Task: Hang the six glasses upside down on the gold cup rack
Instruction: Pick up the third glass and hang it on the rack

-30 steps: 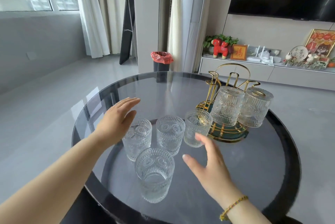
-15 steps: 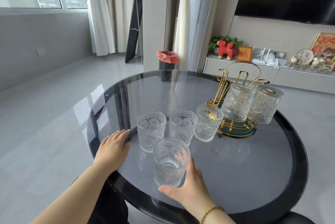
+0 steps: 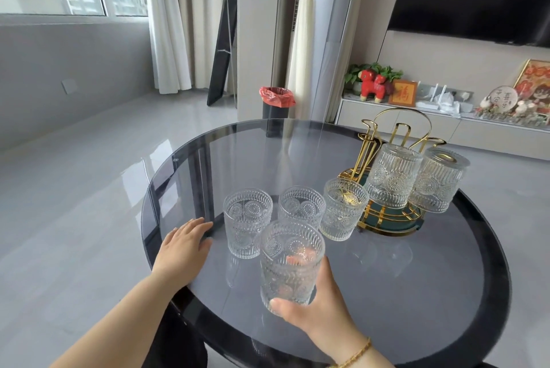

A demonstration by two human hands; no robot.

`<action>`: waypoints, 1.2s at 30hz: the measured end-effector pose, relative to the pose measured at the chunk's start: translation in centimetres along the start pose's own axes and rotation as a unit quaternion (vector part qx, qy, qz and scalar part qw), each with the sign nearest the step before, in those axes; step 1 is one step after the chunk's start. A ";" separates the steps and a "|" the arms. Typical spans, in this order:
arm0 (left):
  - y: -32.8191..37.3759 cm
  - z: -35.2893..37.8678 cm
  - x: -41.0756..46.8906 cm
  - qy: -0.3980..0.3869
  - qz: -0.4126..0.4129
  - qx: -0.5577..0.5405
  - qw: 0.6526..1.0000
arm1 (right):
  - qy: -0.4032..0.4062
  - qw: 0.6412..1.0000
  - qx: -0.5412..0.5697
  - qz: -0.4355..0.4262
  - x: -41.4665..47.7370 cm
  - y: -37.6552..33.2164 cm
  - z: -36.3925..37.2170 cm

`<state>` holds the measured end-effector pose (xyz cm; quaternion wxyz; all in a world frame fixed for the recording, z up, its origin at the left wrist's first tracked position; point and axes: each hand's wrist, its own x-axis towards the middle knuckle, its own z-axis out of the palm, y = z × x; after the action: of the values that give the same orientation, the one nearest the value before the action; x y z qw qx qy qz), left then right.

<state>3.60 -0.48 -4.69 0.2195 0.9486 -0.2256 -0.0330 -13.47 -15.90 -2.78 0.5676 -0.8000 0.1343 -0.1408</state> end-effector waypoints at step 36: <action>26.9 0.0 12.0 -0.057 0.325 0.062 0.942 | 0.410 0.907 -0.094 0.014 10.2 -7.0 -30.9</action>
<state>3.24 -27.35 7.36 0.1455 0.8319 -0.5356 0.0002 -15.30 -44.35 14.34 0.3864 -0.7195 0.3788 -0.4353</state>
